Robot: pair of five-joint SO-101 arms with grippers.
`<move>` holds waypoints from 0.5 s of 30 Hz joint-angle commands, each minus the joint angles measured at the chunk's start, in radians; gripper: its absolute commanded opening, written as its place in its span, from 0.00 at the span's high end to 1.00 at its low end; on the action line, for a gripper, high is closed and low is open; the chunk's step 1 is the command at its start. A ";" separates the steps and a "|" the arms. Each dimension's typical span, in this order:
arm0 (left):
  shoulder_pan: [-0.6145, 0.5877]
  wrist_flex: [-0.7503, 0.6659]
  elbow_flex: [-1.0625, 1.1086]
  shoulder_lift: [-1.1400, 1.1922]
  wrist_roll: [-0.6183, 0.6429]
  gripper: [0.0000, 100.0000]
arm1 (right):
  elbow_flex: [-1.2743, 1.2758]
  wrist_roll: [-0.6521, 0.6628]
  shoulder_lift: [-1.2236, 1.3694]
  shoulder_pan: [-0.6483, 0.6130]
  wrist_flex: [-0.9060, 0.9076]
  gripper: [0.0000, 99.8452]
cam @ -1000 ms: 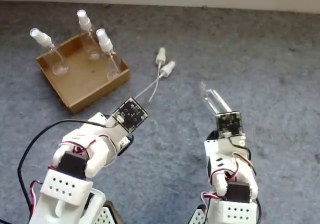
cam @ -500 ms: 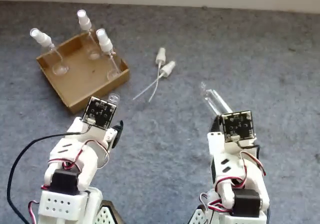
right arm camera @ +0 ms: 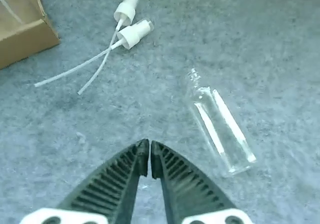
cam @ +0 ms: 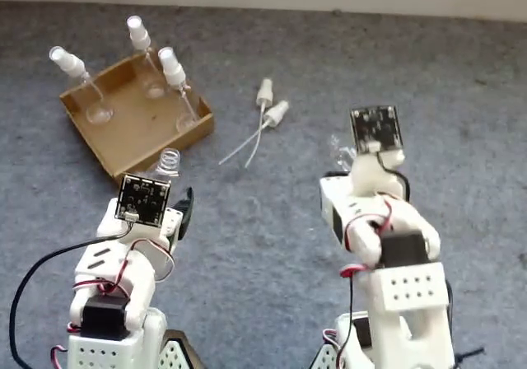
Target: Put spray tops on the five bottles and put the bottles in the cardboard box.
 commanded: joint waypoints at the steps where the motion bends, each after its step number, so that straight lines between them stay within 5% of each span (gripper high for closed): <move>1: -0.013 -0.023 0.018 -0.010 0.017 0.91 | -0.203 -0.140 0.203 -0.048 0.005 0.97; 7: -0.015 -0.052 0.065 -0.010 0.015 0.91 | -0.381 -0.261 0.475 -0.108 0.005 0.81; 15: -0.015 -0.081 0.099 -0.010 0.015 0.91 | -0.664 -0.288 0.842 -0.185 -0.002 0.80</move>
